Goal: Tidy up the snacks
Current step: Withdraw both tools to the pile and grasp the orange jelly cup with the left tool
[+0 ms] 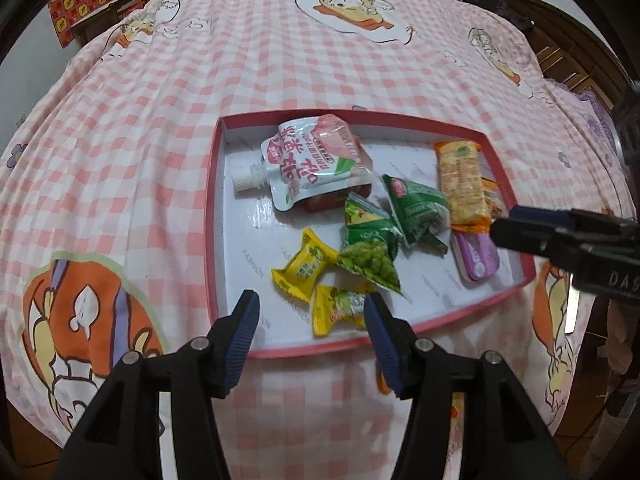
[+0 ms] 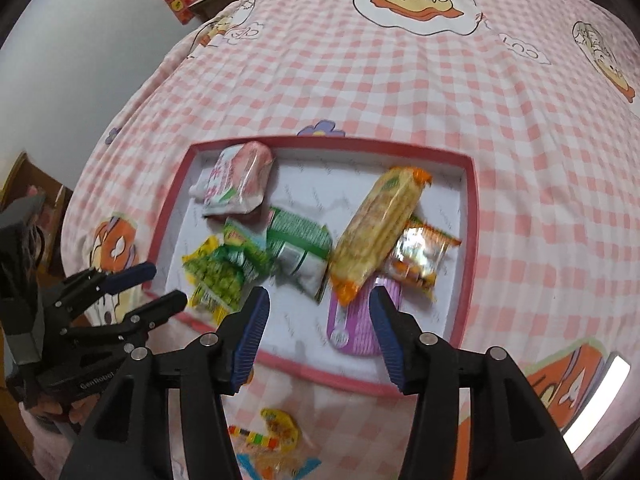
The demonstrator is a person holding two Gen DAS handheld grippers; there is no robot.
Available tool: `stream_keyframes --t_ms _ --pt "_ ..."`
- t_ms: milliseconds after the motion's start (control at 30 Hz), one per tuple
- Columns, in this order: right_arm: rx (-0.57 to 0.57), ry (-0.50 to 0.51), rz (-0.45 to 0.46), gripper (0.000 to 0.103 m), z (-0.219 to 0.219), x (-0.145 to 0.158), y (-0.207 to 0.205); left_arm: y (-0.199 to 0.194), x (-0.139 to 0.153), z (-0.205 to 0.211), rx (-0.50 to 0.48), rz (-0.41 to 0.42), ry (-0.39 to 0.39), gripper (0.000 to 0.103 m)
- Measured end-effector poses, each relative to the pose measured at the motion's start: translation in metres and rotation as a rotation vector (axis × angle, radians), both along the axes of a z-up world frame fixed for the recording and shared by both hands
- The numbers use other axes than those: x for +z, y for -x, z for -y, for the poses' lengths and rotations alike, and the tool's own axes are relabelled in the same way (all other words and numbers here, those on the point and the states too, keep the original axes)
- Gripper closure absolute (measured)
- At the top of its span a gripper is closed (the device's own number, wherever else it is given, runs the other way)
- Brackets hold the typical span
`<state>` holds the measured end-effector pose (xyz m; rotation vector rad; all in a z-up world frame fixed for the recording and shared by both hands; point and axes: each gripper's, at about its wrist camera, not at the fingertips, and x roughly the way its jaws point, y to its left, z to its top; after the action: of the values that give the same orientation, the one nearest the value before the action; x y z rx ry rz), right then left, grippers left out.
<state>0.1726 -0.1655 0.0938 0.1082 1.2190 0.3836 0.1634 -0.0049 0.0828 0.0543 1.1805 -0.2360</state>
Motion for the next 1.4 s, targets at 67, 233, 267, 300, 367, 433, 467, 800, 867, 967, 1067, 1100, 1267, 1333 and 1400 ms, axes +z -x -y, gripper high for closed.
stream_keyframes --t_ms 67,233,267,300,367,433,467,800,867,967,1067,1100,1267,1333,1400 --pt "0.007 -0.001 0.008 0.05 0.0 0.001 0.007 0.006 0.003 0.0 -0.009 0.01 0.002 0.046" --pt "0.006 -0.016 0.003 0.05 0.001 0.001 0.027 0.022 0.006 -0.001 -0.026 0.01 0.0 0.046" --pt "0.006 -0.014 0.002 0.05 0.002 0.001 0.031 0.026 0.006 -0.001 -0.028 0.011 0.002 0.046" --pt "0.006 -0.011 0.002 0.05 0.002 0.001 0.034 0.029 0.006 0.0 -0.032 0.012 0.004 0.046" --pt "0.007 -0.011 -0.002 0.049 0.003 0.0 0.043 0.035 0.006 0.001 -0.042 0.011 0.003 0.046" --pt "0.007 -0.018 -0.018 0.05 0.003 -0.002 0.05 0.04 0.004 0.002 -0.043 0.007 0.002 0.046" --pt "0.009 -0.021 -0.029 0.05 0.004 -0.004 0.054 0.042 0.003 0.002 -0.044 0.005 0.004 0.046" --pt "0.014 0.002 -0.087 0.05 0.008 -0.027 0.081 0.053 -0.018 0.02 -0.073 -0.04 -0.008 0.046" --pt "0.016 0.005 -0.102 0.05 0.009 -0.032 0.084 0.052 -0.024 0.026 -0.076 -0.05 -0.008 0.046" --pt "0.018 0.016 -0.119 0.049 0.012 -0.04 0.087 0.05 -0.03 0.034 -0.08 -0.054 -0.008 0.046" --pt "0.008 0.017 -0.135 0.05 0.016 -0.047 0.09 0.049 -0.036 0.042 -0.088 -0.058 -0.013 0.046" --pt "0.008 0.014 -0.139 0.05 0.017 -0.049 0.091 0.048 -0.038 0.046 -0.093 -0.059 -0.014 0.046" --pt "0.021 0.007 -0.155 0.049 0.02 -0.055 0.101 0.047 -0.045 0.057 -0.103 -0.056 -0.023 0.046" --pt "0.029 0.006 -0.156 0.049 0.02 -0.056 0.105 0.047 -0.047 0.061 -0.106 -0.049 -0.028 0.046" --pt "0.037 0.004 -0.155 0.049 0.019 -0.056 0.11 0.046 -0.049 0.066 -0.123 -0.036 -0.034 0.046"
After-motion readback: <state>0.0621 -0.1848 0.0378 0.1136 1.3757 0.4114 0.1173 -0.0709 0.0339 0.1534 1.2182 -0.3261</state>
